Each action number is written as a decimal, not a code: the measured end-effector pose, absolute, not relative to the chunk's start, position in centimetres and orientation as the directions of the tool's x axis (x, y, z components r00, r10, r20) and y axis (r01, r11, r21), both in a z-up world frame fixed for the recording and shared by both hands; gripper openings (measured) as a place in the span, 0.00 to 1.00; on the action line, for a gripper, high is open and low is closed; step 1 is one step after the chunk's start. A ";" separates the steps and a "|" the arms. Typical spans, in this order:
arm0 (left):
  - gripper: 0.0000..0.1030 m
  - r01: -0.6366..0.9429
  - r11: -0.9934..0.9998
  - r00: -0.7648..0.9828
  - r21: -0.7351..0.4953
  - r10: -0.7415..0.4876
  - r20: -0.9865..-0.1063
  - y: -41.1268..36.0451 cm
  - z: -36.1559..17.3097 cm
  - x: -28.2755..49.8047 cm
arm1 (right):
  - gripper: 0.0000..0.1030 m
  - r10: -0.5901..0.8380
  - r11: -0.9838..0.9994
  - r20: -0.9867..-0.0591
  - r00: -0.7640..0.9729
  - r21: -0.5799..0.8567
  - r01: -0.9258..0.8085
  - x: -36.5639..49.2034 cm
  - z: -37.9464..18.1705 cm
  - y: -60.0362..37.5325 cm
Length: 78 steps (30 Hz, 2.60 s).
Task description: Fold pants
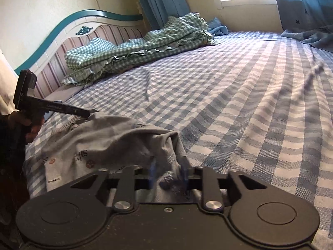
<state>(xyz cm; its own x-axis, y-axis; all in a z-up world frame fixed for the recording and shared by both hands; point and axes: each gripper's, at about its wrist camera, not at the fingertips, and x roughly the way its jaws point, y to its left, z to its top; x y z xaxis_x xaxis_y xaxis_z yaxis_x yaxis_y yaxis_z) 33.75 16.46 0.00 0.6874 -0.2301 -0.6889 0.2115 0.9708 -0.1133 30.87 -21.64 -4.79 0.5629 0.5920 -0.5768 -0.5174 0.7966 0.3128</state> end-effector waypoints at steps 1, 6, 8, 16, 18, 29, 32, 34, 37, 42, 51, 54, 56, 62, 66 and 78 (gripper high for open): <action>0.72 0.244 0.964 0.706 -0.101 -0.248 -0.663 15.5 0.5 33.6 | 0.41 0.596 0.793 -0.574 0.561 0.311 -0.524 31.0 -4.5 -21.6; 0.76 0.531 0.845 0.606 -0.065 -0.432 -0.668 8.1 0.0 35.5 | 0.38 0.609 0.783 -0.577 0.544 0.330 -0.527 33.0 -3.9 -20.7; 0.66 0.625 0.780 0.523 -0.034 -0.450 -0.724 4.8 -1.9 37.0 | 0.25 0.597 0.790 -0.598 0.535 0.322 -0.522 33.8 -4.1 -19.9; 0.03 0.584 0.792 0.452 -0.179 -0.500 -0.738 5.5 -3.1 39.9 | 0.00 0.566 0.824 -0.556 0.608 0.352 -0.444 32.9 -3.1 -21.2; 0.03 0.551 0.810 0.457 -0.201 -0.494 -0.740 6.1 -3.6 40.5 | 0.00 0.560 0.829 -0.557 0.613 0.368 -0.422 32.8 -3.4 -21.9; 0.57 0.581 0.776 0.484 -0.246 -0.572 -0.662 7.9 -2.0 39.9 | 0.39 0.583 0.812 -0.567 0.582 0.371 -0.451 34.0 -3.4 -22.3; 0.58 0.680 0.701 0.407 -0.215 -0.604 -0.686 4.2 -2.6 40.2 | 0.21 0.583 0.807 -0.612 0.534 0.359 -0.469 35.6 -4.3 -20.8; 0.38 0.713 0.675 0.369 -0.188 -0.590 -0.718 2.1 -3.7 40.8 | 0.04 0.587 0.802 -0.633 0.505 0.370 -0.469 36.3 -4.9 -20.1; 0.01 0.683 0.697 0.350 -0.221 -0.577 -0.738 1.3 -4.2 41.7 | 0.02 0.579 0.814 -0.602 0.549 0.389 -0.432 36.1 -4.4 -20.7; 0.00 0.621 0.720 0.375 -0.309 -0.620 -0.689 3.7 -3.3 42.0 | 0.01 0.550 0.834 -0.553 0.626 0.405 -0.375 35.4 -2.8 -22.5; 0.43 0.552 0.802 0.482 -0.228 -0.531 -0.697 5.0 -2.9 41.0 | 0.20 0.516 0.857 -0.584 0.627 0.357 -0.372 35.4 -3.4 -24.4; 0.61 0.586 0.784 0.516 -0.203 -0.555 -0.653 4.9 -1.4 38.7 | 0.47 0.482 0.859 -0.615 0.624 0.192 -0.475 32.3 -1.9 -25.5; 0.61 0.612 0.770 0.517 -0.181 -0.562 -0.645 3.8 -1.0 37.1 | 0.47 0.471 0.842 -0.648 0.599 0.127 -0.525 30.4 -1.8 -26.5; 0.61 0.648 0.748 0.481 -0.142 -0.547 -0.685 0.1 -2.6 33.5 | 0.22 0.464 0.797 -0.697 0.546 0.059 -0.601 29.0 -3.5 -25.8; 0.61 0.592 0.791 0.475 -0.156 -0.498 -0.726 0.9 -4.6 32.8 | 0.03 0.447 0.742 -0.743 0.498 -0.004 -0.671 29.4 -4.6 -24.1; 0.74 0.495 0.859 0.541 -0.130 -0.422 -0.728 2.8 -3.2 30.1 | 0.35 0.425 0.862 -0.630 0.650 0.062 -0.504 28.3 -4.5 -29.1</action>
<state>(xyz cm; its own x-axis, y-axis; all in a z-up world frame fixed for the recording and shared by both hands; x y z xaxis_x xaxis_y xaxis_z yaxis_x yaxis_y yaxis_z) 30.06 2.81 -3.15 0.5407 -0.4218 -0.7279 0.4947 0.8592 -0.1304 28.31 -29.13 -4.48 0.6500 0.4250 -0.6300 -0.5035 0.8618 0.0619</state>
